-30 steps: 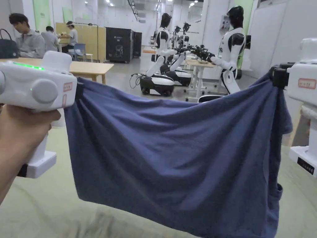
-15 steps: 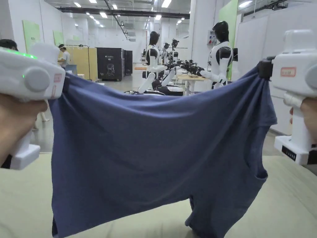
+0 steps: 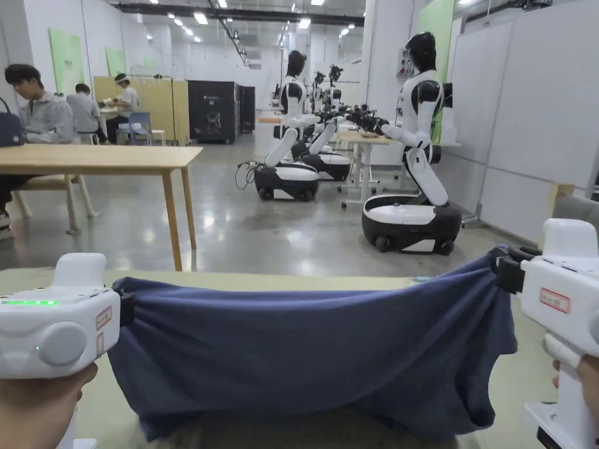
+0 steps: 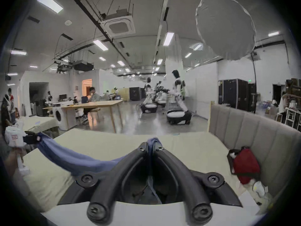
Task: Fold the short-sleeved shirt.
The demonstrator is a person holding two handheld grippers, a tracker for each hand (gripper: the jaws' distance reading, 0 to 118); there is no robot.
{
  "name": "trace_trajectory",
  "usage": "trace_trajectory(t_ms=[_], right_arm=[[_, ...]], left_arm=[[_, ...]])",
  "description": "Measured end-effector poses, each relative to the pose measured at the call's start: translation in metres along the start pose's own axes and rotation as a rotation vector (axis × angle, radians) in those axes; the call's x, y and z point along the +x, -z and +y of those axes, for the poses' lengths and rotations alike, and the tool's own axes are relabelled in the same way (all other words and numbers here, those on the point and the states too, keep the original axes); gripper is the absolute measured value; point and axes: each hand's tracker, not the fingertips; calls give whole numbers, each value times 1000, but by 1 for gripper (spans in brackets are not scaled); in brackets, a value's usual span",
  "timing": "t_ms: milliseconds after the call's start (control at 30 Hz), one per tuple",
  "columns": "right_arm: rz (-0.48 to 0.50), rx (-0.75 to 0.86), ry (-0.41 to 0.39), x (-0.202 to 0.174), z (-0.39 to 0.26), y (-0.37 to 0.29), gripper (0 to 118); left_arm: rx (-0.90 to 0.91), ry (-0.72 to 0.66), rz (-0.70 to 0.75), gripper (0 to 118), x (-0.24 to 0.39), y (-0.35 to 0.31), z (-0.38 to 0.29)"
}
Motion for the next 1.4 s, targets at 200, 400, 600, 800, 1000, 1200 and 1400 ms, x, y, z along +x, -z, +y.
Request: trace_trajectory(t_ms=[200, 400, 600, 800, 1000, 1200, 1400], right_arm=[[70, -248, -42, -5, -102, -97, 5], [35, -652, 20, -17, -239, -126, 7], [-42, -577, 68, -32, -233, -145, 101], [77, -371, 43, -103, -231, -185, 114], [111, -400, 4, -148, -274, -188, 1], [133, -436, 2, -154, -265, -198, 1], [147, -462, 4, -140, -238, -199, 1]], left_arm=[[-227, 71, -118, 6, -15, -88, -108], [-479, 31, -111, 20, -32, -118, -238], [-402, 3, -58, 115, -31, -144, -242], [-231, -13, -66, 115, 8, -212, -238], [-324, 60, -115, 0, -9, -203, -284], [-361, 31, -75, 0, -35, -197, -291], [-378, -41, -88, 66, -69, -152, -291]])
